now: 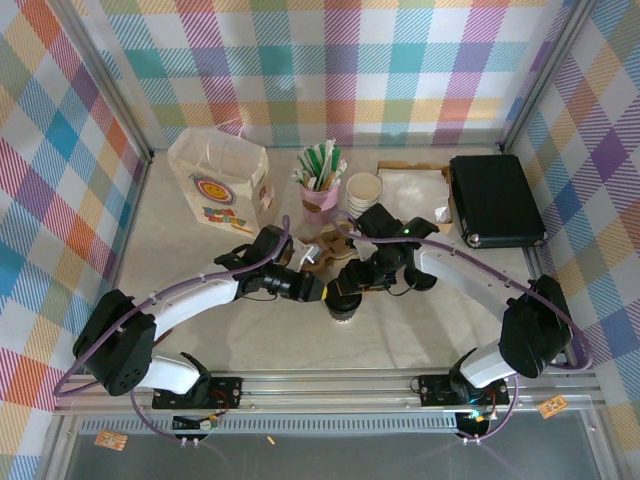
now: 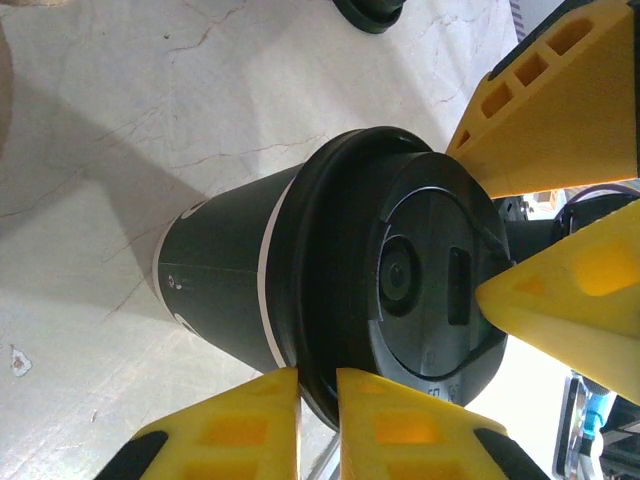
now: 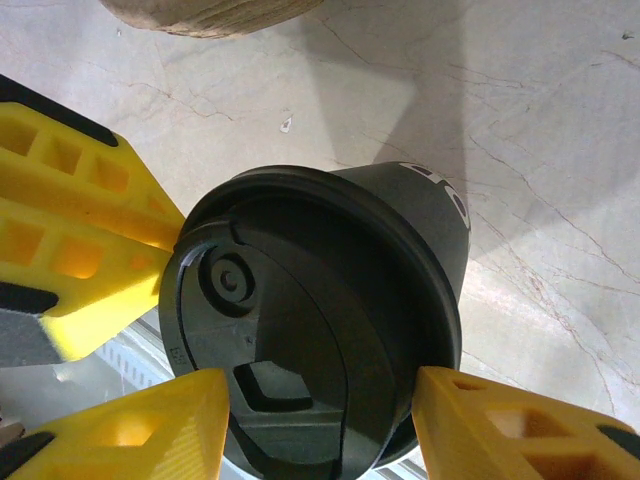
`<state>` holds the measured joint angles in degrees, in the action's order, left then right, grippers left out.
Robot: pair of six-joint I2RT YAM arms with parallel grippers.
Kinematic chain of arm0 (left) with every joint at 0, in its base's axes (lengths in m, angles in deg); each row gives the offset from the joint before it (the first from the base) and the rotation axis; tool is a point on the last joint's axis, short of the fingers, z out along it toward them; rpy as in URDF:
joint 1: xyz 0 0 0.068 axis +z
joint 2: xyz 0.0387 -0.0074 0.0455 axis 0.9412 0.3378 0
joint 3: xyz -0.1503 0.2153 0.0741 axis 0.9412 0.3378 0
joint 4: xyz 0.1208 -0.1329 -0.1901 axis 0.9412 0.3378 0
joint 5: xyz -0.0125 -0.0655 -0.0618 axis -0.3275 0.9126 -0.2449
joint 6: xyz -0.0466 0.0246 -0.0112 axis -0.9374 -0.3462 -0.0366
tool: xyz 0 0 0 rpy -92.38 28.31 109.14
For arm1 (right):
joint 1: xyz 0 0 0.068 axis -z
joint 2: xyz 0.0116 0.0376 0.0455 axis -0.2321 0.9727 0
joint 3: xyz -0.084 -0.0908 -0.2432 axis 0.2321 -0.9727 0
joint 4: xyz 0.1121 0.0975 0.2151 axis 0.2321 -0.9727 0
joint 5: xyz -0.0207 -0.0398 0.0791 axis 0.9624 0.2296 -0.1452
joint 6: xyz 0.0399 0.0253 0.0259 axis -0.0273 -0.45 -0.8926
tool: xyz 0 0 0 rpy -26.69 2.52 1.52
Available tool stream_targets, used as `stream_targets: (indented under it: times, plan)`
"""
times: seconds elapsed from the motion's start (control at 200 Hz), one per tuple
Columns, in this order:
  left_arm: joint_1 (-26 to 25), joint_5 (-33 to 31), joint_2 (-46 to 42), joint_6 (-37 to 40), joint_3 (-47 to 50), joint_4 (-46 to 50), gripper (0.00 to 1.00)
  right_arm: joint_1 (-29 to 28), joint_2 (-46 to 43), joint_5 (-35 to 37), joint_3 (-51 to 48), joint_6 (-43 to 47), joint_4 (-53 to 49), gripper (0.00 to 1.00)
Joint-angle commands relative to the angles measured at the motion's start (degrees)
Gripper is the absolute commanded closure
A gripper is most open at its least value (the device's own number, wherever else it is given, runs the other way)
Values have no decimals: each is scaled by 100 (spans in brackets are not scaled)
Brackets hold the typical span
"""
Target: Pack the takeout coffee
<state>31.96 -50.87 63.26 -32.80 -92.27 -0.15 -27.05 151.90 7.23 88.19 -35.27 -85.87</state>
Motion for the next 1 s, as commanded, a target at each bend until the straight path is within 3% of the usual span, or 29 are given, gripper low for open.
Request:
stream_targets:
  times: [0.0,0.235,0.76,0.995]
  plan:
    - [7,-185,245,37,244,104,85,-120,351,-22,-268,-18,-275,47]
    - [-1,-416,247,-9,291,166,80,-176,364,101,-83,20,-465,46]
    - [5,-529,90,231,-746,717,75,-216,64,143,410,-402,-642,45]
    - [-1,-688,0,334,-884,916,75,-223,-77,224,479,-414,-713,39]
